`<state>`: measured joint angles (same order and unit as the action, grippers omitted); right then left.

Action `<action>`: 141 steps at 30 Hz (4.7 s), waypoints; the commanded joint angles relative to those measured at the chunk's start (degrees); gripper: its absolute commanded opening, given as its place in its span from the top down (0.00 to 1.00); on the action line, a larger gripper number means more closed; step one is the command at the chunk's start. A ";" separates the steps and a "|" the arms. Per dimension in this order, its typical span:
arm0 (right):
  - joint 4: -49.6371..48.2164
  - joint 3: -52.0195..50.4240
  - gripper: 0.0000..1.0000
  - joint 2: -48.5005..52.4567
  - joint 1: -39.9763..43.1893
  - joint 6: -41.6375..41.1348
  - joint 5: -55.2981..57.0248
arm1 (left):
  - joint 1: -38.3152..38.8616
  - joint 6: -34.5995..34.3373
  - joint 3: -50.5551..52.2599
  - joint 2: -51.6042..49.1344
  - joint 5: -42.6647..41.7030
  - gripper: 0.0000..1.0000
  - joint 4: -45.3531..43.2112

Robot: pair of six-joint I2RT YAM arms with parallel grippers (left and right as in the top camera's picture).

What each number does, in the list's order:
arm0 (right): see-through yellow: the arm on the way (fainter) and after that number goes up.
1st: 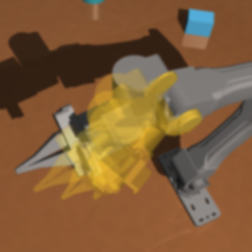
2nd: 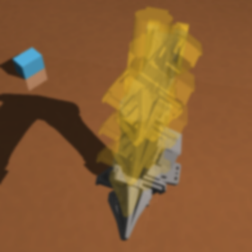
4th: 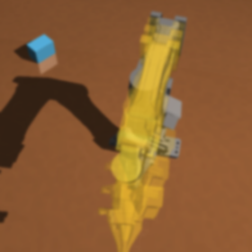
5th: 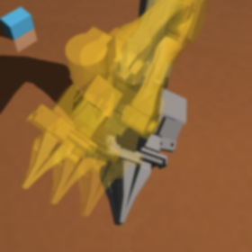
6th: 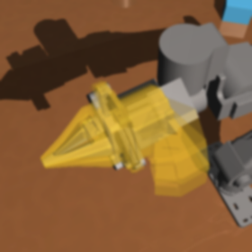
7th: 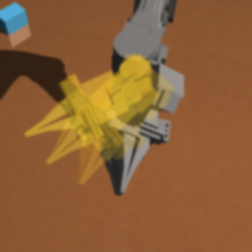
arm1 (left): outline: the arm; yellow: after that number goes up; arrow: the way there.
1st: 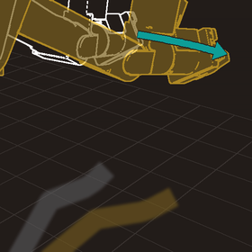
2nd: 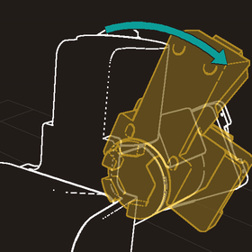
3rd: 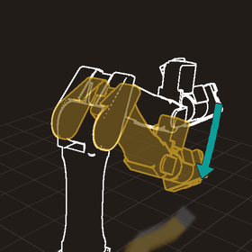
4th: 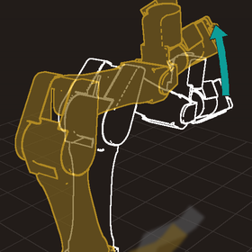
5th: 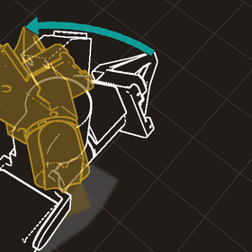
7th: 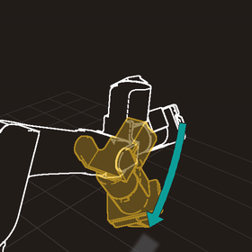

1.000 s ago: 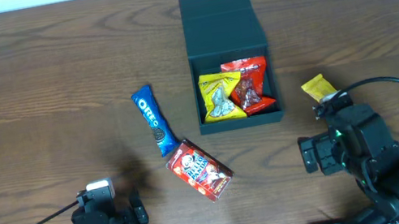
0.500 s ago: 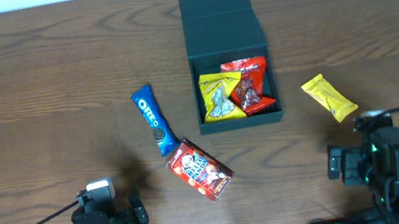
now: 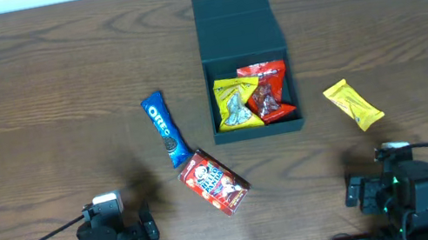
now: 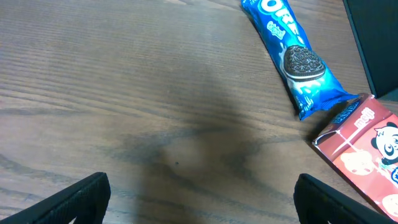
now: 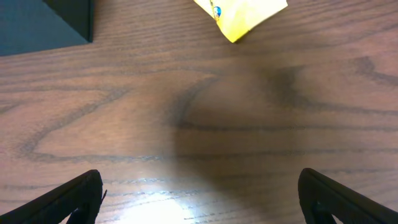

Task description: Pack container

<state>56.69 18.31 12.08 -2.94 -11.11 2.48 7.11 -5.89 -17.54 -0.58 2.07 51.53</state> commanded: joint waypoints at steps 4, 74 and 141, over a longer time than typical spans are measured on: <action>-0.15 -0.24 0.01 -2.19 0.48 2.40 -1.01 | -0.35 1.22 2.19 0.37 -0.20 0.05 1.64; -0.17 -0.24 0.01 -4.94 0.98 2.62 -1.03 | -0.35 1.05 1.29 -0.96 -2.21 0.05 -2.84; -0.17 -0.24 0.01 -4.94 0.98 2.62 -1.01 | 8.57 -32.63 -48.26 -105.00 -4.33 0.05 -13.51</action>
<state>56.34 18.20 7.38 -2.31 -9.37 1.67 15.86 -38.39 -64.64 -105.25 -3.99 38.28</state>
